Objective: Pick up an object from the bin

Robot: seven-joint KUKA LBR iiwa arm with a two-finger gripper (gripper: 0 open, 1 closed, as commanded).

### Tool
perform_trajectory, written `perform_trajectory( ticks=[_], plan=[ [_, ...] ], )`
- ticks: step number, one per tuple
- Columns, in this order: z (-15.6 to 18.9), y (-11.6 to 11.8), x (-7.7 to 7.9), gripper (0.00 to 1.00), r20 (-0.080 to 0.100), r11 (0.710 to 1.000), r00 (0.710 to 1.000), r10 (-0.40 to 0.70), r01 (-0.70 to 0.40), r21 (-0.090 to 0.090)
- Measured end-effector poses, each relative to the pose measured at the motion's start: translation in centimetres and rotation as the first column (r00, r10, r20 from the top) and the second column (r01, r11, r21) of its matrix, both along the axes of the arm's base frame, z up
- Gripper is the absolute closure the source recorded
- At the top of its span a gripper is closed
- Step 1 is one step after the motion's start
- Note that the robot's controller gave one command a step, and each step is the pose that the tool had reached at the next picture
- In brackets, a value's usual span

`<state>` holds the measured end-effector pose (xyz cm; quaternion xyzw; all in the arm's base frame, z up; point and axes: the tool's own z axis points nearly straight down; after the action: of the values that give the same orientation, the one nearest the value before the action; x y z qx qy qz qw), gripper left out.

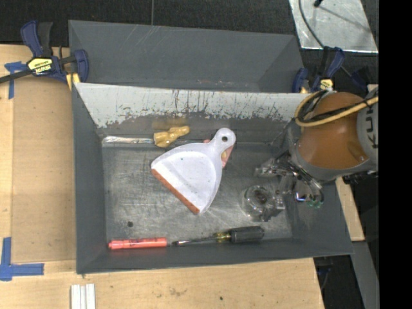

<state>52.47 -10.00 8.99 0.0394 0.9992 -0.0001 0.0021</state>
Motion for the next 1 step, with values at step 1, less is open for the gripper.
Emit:
perform_trajectory(
  ticks=[1],
  plan=[
    [-1.38,0.26,0.05,1.0,0.011,0.998,0.998,0.056,-0.056,-0.004]
  ],
)
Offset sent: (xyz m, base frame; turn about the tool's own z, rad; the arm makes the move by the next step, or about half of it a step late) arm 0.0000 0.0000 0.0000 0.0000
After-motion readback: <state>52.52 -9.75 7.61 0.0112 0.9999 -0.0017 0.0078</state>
